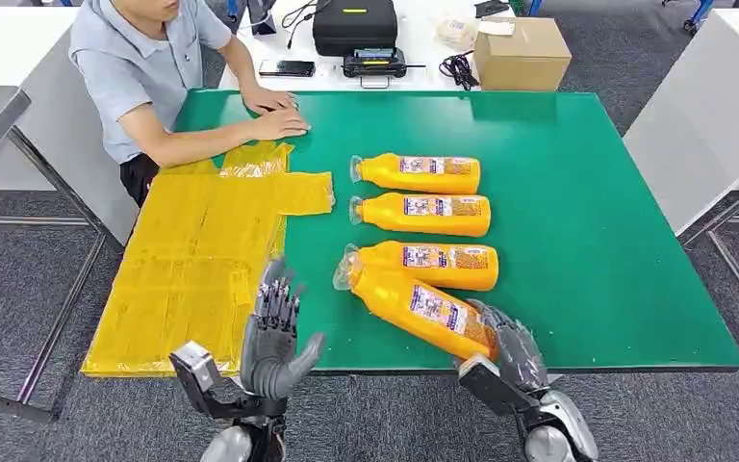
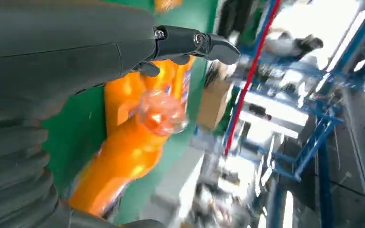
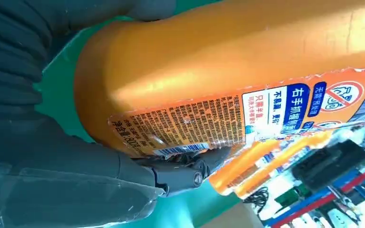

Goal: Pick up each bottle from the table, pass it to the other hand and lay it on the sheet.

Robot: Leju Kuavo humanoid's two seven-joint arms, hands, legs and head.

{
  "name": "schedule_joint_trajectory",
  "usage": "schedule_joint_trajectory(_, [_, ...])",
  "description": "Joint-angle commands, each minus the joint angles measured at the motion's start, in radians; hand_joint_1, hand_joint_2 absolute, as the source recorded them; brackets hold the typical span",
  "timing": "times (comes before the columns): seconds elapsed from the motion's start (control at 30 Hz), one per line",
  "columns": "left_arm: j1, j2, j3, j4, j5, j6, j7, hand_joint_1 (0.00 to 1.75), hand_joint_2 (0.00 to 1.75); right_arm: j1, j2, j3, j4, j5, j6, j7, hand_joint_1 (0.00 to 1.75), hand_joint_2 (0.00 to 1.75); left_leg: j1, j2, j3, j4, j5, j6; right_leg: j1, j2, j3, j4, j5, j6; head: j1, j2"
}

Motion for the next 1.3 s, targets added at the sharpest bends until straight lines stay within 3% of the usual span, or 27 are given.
schedule_joint_trajectory(0.03, [-0.03, 0.032, 0.026, 0.109, 0.05, -0.035, -0.012, 0.0, 1.75, -0.021, 0.061, 0.011, -0.023, -0.042, 0.015, -0.037, 1.75, 1.75, 0.0, 0.003, 0.003, -0.001, -0.001, -0.001, 0.0, 0.002, 0.002, -0.001, 0.0, -0.002, 0.0, 0.0])
schedule_joint_trajectory(0.6, [-0.06, 0.021, 0.023, 0.171, 0.0, -0.016, -0.031, 0.0, 1.75, -0.022, 0.076, 0.065, -0.056, -0.064, 0.033, -0.056, 1.75, 1.75, 0.001, 0.001, 0.003, -0.001, -0.001, -0.002, 0.001, 0.001, 0.003, -0.001, -0.001, -0.002, 0.0, 0.0])
schedule_joint_trajectory(0.7, [-0.115, -0.025, 0.074, 0.182, -0.002, -0.006, -0.046, 0.0, 1.75, -0.08, 0.11, 0.104, -0.021, -0.065, 0.037, -0.055, 1.75, 1.75, 0.001, 0.003, 0.003, 0.0, -0.001, -0.002, 0.001, 0.002, 0.002, 0.0, -0.001, -0.002, 0.0, 0.0])
schedule_joint_trajectory(0.87, [-0.162, -0.043, 0.074, 0.252, -0.035, 0.009, -0.048, 0.0, 1.75, -0.133, 0.127, 0.176, 0.012, -0.08, 0.051, -0.043, 1.75, 1.75, 0.001, 0.004, 0.002, 0.0, -0.001, -0.002, 0.001, 0.003, 0.002, 0.0, 0.0, -0.003, 0.0, 0.0])
schedule_joint_trajectory(1.03, [-0.169, -0.051, 0.088, 0.261, 0.101, -0.135, -0.024, 0.0, 1.75, -0.196, 0.137, 0.22, 0.097, -0.119, 0.1, -0.05, 1.62, 1.75, 0.001, 0.005, 0.005, -0.001, -0.001, -0.002, 0.001, 0.004, 0.004, -0.001, 0.0, -0.003, 0.0, 0.0])
schedule_joint_trajectory(1.3, [-0.179, -0.032, 0.063, 0.268, 0.192, -0.243, -0.022, 0.0, 1.75, -0.241, 0.159, 0.278, 0.174, -0.162, 0.135, -0.071, 1.66, 1.75, 0.002, 0.003, 0.005, -0.001, -0.001, -0.002, 0.002, 0.003, 0.004, -0.001, -0.001, -0.003, 0.0, 0.0])
